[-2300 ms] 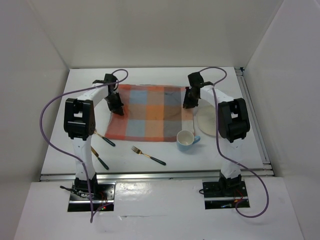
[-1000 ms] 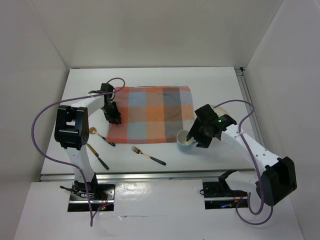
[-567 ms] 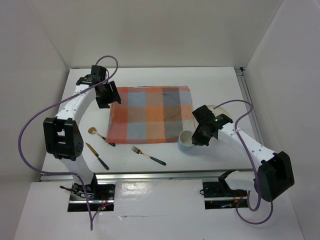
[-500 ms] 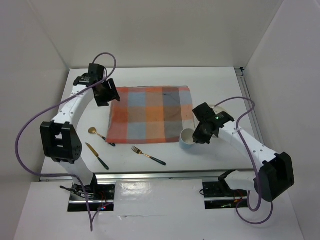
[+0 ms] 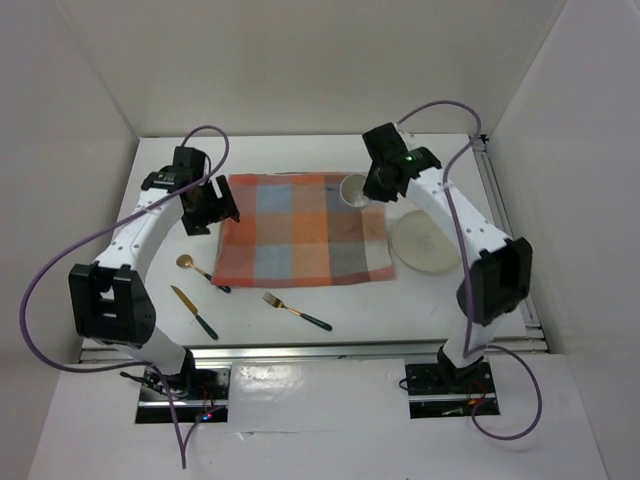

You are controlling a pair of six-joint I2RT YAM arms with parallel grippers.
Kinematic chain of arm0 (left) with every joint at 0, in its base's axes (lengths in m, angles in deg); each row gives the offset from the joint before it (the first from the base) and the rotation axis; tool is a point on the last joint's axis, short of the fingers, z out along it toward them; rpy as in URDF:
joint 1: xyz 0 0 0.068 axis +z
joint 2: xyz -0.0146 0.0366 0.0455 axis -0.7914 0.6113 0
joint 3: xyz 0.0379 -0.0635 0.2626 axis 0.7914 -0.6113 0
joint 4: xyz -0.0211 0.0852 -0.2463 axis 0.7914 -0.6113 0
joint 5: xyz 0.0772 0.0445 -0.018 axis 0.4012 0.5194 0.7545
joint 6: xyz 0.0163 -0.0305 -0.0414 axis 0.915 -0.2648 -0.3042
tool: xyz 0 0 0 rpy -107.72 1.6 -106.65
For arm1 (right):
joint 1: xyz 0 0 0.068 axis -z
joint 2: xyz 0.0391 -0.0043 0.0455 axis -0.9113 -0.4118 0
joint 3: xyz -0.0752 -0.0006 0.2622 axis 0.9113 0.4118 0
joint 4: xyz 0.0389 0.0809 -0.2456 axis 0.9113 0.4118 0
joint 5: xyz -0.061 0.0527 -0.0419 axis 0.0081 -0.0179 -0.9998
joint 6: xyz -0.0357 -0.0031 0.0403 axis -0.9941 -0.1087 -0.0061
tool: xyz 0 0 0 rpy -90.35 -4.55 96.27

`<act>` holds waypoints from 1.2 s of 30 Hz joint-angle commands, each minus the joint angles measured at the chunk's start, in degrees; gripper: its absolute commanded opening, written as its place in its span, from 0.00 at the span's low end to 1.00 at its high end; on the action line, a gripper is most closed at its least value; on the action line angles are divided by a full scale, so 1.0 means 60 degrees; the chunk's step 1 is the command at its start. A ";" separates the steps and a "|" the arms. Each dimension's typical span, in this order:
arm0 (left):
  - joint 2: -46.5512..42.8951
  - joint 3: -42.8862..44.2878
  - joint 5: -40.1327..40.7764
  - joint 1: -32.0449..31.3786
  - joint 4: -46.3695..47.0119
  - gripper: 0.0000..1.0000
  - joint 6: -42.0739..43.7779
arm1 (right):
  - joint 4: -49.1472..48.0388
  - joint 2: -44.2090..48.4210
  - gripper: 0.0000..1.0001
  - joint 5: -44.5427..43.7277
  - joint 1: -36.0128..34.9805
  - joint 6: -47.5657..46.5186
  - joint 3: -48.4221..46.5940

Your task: Set the dinner table for one person

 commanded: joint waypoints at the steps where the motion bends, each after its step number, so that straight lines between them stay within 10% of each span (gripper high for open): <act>1: -0.1149 -0.0661 0.0121 -0.0010 0.0049 0.95 -0.0360 | -0.1398 -0.1155 0.00 0.0227 0.0807 -0.1076 -0.1359; 20: -0.1945 -0.3154 0.0679 0.1528 0.0049 0.91 -0.1665 | -0.1969 -0.5288 0.00 0.1298 0.1791 -0.1780 -0.4130; 25: -0.1329 -0.3257 0.0811 0.1967 0.0049 0.94 -0.1942 | -0.1969 -0.5378 0.17 0.1518 0.1879 -0.1867 -0.4030; 29: -0.0890 -0.3345 0.0987 0.2069 0.0312 0.94 -0.2147 | -0.2159 -0.5290 0.61 0.1708 0.1966 -0.1955 -0.3941; 36: 0.0194 -0.3520 0.1250 0.2157 0.0752 0.94 -0.2441 | -0.2247 -0.5202 0.75 0.2016 0.1967 -0.2131 -0.3956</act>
